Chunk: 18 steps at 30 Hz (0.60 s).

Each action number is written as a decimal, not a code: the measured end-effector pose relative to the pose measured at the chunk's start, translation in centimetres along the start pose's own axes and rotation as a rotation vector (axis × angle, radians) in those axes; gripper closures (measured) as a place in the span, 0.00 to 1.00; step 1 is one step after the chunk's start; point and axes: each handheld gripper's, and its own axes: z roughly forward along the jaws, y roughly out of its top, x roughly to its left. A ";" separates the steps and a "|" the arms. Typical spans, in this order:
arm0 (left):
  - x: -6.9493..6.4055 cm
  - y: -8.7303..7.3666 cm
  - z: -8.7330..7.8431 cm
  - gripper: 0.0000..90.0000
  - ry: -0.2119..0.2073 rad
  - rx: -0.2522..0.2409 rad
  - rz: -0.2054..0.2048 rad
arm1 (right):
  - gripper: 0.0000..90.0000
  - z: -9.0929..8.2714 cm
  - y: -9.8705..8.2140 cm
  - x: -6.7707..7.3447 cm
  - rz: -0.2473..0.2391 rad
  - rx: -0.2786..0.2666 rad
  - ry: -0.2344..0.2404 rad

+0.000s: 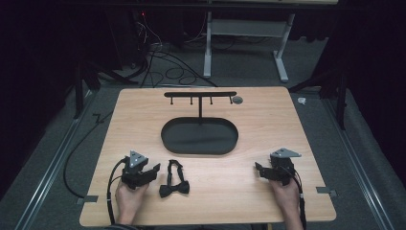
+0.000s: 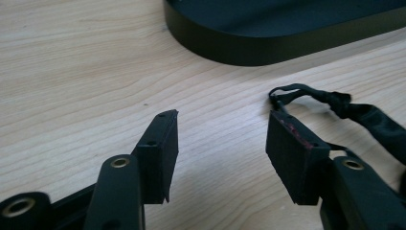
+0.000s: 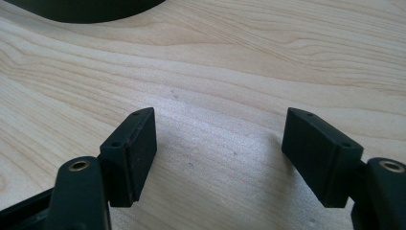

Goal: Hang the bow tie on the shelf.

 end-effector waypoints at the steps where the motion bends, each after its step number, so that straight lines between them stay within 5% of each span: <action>1: -0.2 0.1 0.0 0.50 -0.008 -0.002 0.001 | 0.32 0.0 0.0 0.0 0.000 0.000 0.000; 18: -2.4 1.3 1.5 0.51 -0.069 0.048 0.036 | 0.32 0.0 0.0 0.0 0.000 0.000 0.000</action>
